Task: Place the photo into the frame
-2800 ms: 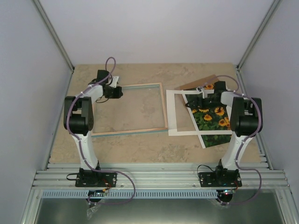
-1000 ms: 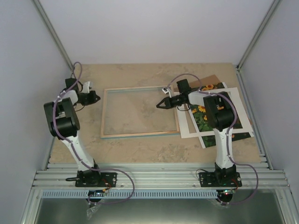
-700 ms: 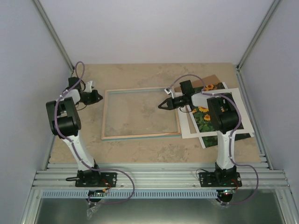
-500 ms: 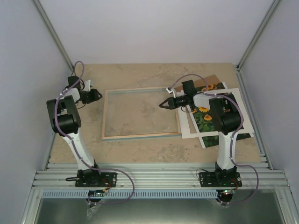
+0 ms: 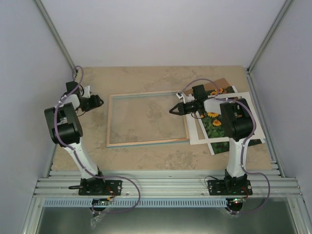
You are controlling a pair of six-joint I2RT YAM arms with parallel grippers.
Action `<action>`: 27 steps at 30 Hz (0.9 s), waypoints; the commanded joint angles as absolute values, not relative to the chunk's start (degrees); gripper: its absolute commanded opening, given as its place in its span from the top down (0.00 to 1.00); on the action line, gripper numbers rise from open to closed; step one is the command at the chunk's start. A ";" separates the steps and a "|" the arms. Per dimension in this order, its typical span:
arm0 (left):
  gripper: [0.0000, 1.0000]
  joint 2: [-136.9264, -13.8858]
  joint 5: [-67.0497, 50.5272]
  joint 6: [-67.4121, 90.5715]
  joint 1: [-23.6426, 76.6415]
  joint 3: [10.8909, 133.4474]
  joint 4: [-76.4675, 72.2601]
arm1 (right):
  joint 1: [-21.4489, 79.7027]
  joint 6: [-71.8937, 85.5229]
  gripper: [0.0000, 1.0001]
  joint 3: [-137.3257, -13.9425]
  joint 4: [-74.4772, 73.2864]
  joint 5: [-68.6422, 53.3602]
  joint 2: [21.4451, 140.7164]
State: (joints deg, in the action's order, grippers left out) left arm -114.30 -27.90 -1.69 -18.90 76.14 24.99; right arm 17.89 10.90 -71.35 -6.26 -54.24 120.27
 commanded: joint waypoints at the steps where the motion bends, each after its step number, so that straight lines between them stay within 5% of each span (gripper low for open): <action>1: 0.36 -111.44 -27.72 -1.25 -18.83 73.24 24.78 | 17.40 10.97 0.99 -70.40 -7.31 -50.66 116.98; 27: 0.36 -110.74 -27.39 -0.63 -17.76 69.13 22.73 | 16.50 10.58 0.99 -74.64 -20.42 -44.73 115.32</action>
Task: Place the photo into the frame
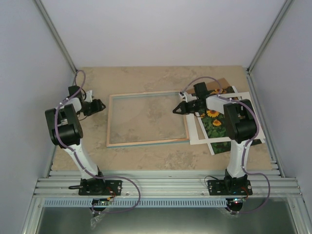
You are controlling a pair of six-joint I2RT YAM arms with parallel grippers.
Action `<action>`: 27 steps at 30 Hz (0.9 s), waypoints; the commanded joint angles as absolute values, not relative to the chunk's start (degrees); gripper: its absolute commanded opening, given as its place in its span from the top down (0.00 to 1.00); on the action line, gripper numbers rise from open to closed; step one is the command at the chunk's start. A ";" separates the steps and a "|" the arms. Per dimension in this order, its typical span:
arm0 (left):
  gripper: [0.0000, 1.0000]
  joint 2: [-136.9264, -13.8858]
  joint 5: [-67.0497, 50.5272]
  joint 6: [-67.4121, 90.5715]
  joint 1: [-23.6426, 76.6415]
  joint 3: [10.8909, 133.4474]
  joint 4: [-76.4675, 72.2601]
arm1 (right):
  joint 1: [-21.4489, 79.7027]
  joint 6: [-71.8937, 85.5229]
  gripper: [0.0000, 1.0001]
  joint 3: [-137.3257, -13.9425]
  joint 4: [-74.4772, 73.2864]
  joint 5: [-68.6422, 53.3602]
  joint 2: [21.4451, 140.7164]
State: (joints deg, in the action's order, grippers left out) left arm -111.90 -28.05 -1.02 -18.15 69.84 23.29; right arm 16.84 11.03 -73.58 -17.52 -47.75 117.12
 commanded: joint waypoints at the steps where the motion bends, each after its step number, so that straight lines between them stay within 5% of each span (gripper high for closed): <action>1: 0.36 -110.81 -27.37 -0.62 -17.73 69.09 22.63 | 16.38 10.81 1.00 -74.50 -20.58 -44.59 115.09; 27: 0.36 -111.86 -27.60 2.00 -16.17 67.31 20.90 | 16.59 17.36 0.99 -72.38 -19.91 -44.50 112.30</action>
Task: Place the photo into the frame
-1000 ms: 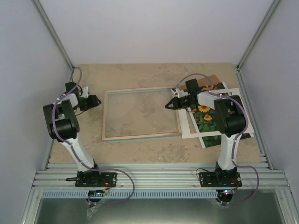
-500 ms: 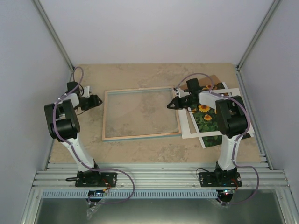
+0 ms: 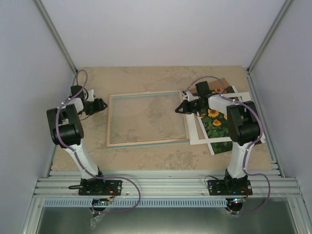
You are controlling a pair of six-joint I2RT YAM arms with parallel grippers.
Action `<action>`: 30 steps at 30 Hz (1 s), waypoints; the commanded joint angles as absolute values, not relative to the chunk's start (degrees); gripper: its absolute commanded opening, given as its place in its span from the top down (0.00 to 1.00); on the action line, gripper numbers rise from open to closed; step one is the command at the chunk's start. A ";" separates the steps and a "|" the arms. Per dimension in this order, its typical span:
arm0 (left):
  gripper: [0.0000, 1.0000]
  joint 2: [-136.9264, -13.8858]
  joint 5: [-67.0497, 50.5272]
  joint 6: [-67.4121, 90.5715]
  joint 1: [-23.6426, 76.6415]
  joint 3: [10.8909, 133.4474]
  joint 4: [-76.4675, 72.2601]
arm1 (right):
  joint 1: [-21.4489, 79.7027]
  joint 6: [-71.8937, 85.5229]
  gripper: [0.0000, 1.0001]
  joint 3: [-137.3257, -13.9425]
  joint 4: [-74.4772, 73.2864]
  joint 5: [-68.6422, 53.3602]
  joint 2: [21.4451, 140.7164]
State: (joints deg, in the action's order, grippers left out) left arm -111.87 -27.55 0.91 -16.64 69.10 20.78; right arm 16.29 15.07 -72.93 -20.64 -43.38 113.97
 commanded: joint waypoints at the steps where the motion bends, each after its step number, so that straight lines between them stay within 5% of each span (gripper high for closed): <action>1: 0.36 -111.95 -27.60 2.17 -16.17 67.15 20.72 | 16.80 17.85 0.99 -72.49 -19.97 -44.62 112.24; 30: 0.40 -113.20 -27.08 5.08 -15.94 65.72 18.19 | 16.86 24.78 0.99 -68.15 -20.03 -52.51 113.17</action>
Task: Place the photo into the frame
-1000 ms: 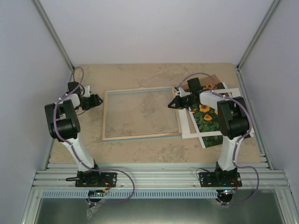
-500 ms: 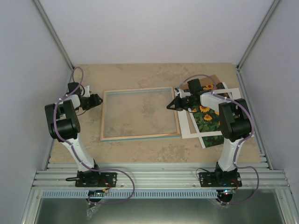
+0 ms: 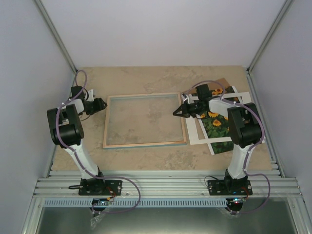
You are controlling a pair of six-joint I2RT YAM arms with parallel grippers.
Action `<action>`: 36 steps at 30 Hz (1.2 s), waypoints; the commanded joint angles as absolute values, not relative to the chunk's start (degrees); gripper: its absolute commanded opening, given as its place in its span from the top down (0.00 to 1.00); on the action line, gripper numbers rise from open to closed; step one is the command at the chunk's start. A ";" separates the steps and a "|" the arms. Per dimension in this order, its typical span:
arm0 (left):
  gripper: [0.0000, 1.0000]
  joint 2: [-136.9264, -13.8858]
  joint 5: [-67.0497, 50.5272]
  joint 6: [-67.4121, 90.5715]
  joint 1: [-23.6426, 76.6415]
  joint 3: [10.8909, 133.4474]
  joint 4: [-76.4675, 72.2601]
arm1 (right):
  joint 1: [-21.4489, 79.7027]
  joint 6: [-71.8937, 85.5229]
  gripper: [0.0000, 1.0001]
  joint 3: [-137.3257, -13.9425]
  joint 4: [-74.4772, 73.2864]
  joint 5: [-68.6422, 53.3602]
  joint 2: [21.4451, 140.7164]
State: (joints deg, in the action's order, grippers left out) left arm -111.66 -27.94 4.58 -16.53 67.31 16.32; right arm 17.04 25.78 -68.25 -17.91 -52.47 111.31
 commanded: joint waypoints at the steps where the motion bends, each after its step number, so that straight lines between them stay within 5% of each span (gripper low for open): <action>1: 0.40 -113.28 -27.06 5.10 -15.85 65.75 18.23 | 16.50 24.75 0.99 -68.32 -20.42 -52.49 113.53; 36: 0.39 -112.64 -26.35 6.58 -15.85 65.18 16.56 | 14.93 65.99 1.00 -57.88 18.40 -72.67 111.25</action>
